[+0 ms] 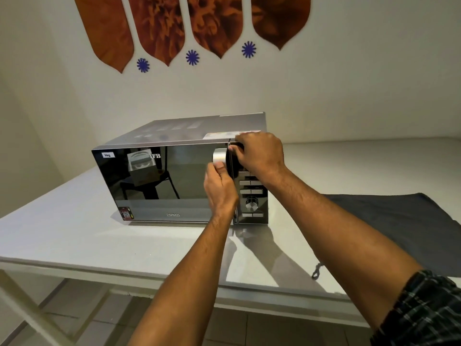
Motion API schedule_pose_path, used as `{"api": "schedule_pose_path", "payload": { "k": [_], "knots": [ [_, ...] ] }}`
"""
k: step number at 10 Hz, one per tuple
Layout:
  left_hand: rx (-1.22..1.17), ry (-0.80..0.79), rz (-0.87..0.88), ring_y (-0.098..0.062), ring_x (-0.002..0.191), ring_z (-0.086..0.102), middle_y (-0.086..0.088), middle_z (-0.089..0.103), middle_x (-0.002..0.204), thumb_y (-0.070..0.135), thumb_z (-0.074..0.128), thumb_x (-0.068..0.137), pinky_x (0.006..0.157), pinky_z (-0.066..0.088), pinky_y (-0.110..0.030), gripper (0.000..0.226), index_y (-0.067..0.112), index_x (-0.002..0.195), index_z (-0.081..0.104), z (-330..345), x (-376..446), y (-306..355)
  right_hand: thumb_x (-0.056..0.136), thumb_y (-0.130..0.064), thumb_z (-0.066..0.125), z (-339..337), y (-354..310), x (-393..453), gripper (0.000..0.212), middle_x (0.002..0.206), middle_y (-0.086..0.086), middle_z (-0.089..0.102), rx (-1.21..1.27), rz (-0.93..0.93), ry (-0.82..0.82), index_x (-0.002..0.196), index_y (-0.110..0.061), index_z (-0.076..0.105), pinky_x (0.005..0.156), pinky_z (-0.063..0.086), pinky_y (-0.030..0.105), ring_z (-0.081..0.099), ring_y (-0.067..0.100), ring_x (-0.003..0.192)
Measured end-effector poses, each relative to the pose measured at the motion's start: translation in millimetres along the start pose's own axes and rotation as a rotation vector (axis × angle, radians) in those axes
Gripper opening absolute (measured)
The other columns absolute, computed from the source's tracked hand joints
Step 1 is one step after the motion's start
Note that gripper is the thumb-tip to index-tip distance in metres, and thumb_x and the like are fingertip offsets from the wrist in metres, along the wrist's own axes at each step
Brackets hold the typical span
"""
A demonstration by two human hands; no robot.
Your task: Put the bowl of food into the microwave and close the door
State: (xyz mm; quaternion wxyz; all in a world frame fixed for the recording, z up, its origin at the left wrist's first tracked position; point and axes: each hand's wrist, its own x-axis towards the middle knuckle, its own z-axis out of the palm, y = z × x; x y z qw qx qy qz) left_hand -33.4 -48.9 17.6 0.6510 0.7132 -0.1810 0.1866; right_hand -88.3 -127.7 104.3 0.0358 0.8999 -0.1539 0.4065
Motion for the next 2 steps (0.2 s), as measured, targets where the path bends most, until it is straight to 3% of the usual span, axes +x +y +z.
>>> {"api": "schedule_pose_path", "payload": {
  "k": [1,2],
  "knots": [
    [0.121,0.104,0.281,-0.018,0.126,0.048,-0.012,0.043,0.145,0.036,0.035,0.103,0.105,0.043,-0.032,0.047,0.01,0.142,0.042,-1.1,-18.3,2.7,0.098,-0.04,0.056,8.1,39.7,-43.0,0.053,0.146,0.009,0.059,0.096,-0.119,0.118,0.143,-0.011,0.054,0.114,0.04,0.039,0.053,0.025,0.138],
    [0.246,0.04,0.498,-0.022,0.151,0.023,-0.01,0.025,0.163,0.034,0.034,0.102,0.122,0.018,-0.035,0.059,0.01,0.155,0.026,4.3,-28.4,2.8,0.1,-0.04,0.051,13.6,67.7,-68.9,0.06,0.156,0.01,0.046,0.017,-0.12,0.23,0.15,-0.008,0.044,0.119,0.033,0.037,0.041,0.023,0.147]
  ]
}}
